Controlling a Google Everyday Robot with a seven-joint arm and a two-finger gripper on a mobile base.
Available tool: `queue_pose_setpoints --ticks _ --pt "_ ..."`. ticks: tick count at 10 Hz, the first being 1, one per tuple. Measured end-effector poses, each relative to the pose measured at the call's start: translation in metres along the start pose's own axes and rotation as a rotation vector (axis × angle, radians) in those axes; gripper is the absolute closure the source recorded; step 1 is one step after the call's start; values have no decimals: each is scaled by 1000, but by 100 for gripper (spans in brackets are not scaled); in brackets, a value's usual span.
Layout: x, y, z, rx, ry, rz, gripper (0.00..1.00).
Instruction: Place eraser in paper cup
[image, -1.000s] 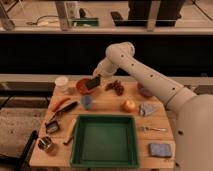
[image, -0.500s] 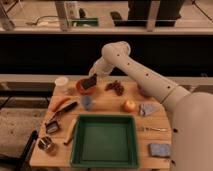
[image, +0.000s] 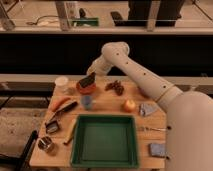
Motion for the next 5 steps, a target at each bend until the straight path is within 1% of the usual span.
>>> queue_pose_setpoints --ticks 2,5 --pt "-3 -13 8 21 -14 -30 100" --pt "-21 -36 24 40 -35 -97 100"
